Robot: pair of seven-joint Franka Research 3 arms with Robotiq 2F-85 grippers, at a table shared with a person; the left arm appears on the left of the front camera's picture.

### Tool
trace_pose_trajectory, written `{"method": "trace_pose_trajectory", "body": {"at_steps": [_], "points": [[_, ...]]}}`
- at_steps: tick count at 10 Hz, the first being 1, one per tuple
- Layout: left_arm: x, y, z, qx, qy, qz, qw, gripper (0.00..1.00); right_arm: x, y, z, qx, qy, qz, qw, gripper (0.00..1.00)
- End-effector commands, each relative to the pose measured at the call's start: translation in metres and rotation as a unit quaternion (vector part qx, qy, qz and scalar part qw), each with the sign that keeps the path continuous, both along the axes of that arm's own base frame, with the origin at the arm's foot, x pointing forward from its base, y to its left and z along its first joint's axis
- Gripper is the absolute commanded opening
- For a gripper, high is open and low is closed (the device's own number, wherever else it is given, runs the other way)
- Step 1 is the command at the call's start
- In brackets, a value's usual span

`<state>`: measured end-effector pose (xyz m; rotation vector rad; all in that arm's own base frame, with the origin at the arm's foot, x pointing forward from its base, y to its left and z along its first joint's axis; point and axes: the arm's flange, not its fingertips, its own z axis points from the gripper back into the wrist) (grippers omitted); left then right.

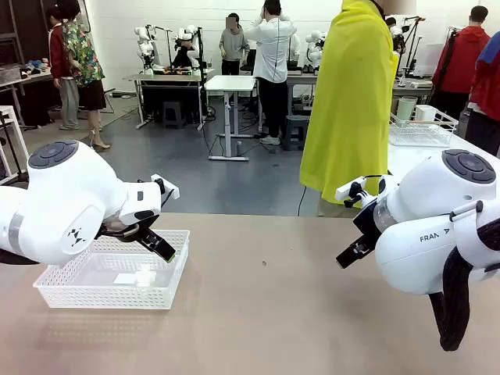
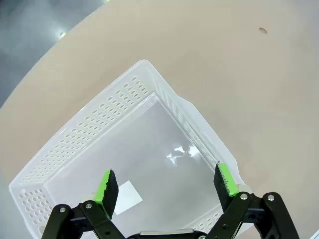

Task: Clean and organize the cups into the basket.
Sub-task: Pick up the Organizing basket and move it to the center of the table, then pick up the Reusable plastic cup from the right side of the table and place it inside the Organizing basket.

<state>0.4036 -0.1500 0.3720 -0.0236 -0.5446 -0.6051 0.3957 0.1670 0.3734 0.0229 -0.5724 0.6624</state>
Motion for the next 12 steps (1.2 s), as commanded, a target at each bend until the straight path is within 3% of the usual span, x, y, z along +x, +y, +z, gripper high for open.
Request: {"method": "trace_pose_trajectory", "body": {"at_steps": [1,12], "points": [[-0.0001,-0.0001,0.0000,0.000,0.000,0.000,1.000,1.00,0.0000,0.0000,0.0000,0.000,0.000,0.000,1.000,1.00],[-0.0001,-0.0001,0.0000,0.000,0.000,0.000,1.000,1.00,0.0000,0.0000,0.0000,0.000,0.000,0.000,1.000,1.00]]}}
